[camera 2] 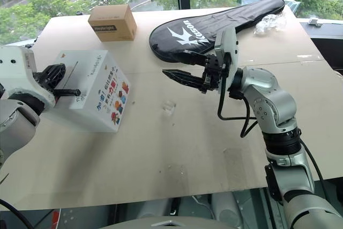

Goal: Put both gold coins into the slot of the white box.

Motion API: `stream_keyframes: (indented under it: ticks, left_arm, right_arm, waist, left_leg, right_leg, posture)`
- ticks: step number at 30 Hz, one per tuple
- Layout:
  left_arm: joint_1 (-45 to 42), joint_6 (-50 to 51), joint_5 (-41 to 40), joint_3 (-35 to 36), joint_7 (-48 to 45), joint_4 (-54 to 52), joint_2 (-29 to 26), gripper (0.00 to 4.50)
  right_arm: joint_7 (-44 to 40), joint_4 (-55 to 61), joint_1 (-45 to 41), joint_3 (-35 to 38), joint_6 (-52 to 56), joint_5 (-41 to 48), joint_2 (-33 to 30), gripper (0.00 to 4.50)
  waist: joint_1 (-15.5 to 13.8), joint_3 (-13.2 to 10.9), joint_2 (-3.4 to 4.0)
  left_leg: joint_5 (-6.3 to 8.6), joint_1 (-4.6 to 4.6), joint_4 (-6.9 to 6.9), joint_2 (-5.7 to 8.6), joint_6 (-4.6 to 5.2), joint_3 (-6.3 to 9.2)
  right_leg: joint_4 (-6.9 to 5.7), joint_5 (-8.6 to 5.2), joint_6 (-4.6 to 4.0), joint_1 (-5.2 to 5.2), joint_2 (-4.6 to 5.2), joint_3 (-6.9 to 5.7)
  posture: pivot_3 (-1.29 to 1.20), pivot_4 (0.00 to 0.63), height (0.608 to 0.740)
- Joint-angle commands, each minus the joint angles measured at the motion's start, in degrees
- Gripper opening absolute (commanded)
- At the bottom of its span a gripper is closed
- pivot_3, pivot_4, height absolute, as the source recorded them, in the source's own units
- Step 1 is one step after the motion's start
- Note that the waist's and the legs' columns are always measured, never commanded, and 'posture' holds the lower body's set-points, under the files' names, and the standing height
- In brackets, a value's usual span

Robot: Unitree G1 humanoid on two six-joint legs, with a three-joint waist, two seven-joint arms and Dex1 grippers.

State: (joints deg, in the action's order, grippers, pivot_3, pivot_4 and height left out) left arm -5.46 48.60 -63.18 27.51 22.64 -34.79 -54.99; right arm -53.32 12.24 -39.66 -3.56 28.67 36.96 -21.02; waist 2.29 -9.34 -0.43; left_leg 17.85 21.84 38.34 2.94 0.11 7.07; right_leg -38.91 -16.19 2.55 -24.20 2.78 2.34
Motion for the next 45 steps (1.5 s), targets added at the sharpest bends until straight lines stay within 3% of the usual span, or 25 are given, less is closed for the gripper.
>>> stream_keyframes:
  ticks: [1,7,15,26,29,33,39,45]
  left_arm:
    - [-0.8,3.4,-0.3,2.4,1.1,-1.2,0.0,0.00]
    - [-1.0,5.5,-1.2,3.9,1.1,-0.8,3.8,0.00]
    - [-3.4,8.3,-1.8,0.3,-1.2,-2.3,5.0,0.00]
    - [-3.3,10.9,-1.3,1.4,0.2,-2.1,7.2,0.00]
    - [-4.0,10.6,-0.1,1.3,-0.1,-2.2,7.1,0.68]
    - [-5.7,5.9,4.2,0.7,-2.9,-2.5,8.9,2.55]
    - [-5.6,-3.7,10.0,0.1,-15.8,-6.4,9.9,2.55]
    - [-3.7,-7.3,-1.6,-3.2,-25.2,-16.3,13.5,2.55]
  right_arm:
    - [-0.5,0.6,-0.7,0.2,-2.2,-0.8,0.2,2.43]
    - [-0.3,0.2,-0.5,0.5,-2.4,-0.9,0.5,2.43]
    - [-0.5,0.1,-0.2,0.4,-2.9,-1.3,0.6,2.43]
    - [-0.2,0.8,0.1,0.6,-2.2,-1.0,0.3,2.43]
    - [-0.1,0.8,0.1,0.6,-2.1,-1.0,0.3,2.49]
    - [-0.2,0.6,0.3,0.6,-2.3,-1.2,0.2,2.49]
    - [-1.4,0.8,2.4,1.8,-2.5,-1.1,-1.9,2.49]
    - [-3.3,0.2,13.2,5.6,-3.2,-1.4,-8.5,2.49]
  waist:
    - [0.0,0.0,0.00]
    - [0.1,0.0,0.03]
    - [0.0,0.0,0.03]
    - [0.0,0.1,0.11]
    - [0.0,0.1,0.13]
    - [0.0,0.1,0.13]
    - [0.0,0.1,0.11]
    - [-0.3,0.1,0.06]
  left_leg:
    - [0.00,-0.01,-0.01,0.00,0.00,-0.01]
    - [0.00,-0.05,0.00,0.00,0.00,-0.06]
    - [0.00,-0.05,0.04,0.00,0.00,-0.04]
    - [0.00,-0.08,0.06,0.02,-0.01,-0.05]
    - [0.00,-0.08,0.06,0.02,-0.01,-0.06]
    - [-0.01,-0.08,0.08,0.02,-0.01,-0.06]
    - [-0.01,-0.01,0.12,0.02,-0.01,-0.03]
    - [-0.01,0.06,0.15,0.04,-0.01,0.00]
  right_leg:
    - [-0.01,0.00,0.00,0.00,0.00,0.00]
    - [-0.05,0.00,0.00,0.01,-0.01,0.01]
    - [-0.08,0.00,0.00,0.03,0.00,0.01]
    - [-0.10,0.00,0.00,0.04,0.01,0.00]
    - [-0.11,0.00,0.00,0.05,0.01,0.00]
    - [-0.14,0.00,0.00,0.05,0.01,0.00]
    - [-0.11,0.00,0.00,0.04,0.01,-0.01]
    - [-0.03,0.01,0.00,0.06,0.09,-0.05]
  posture:
    - [0.00,0.150,0.740]
    - [0.00,0.150,0.740]
    - [0.00,0.150,0.740]
    - [0.00,0.150,0.740]
    - [0.00,0.150,0.740]
    - [0.00,0.150,0.740]
    - [0.00,0.150,0.740]
    - [0.00,0.150,0.740]
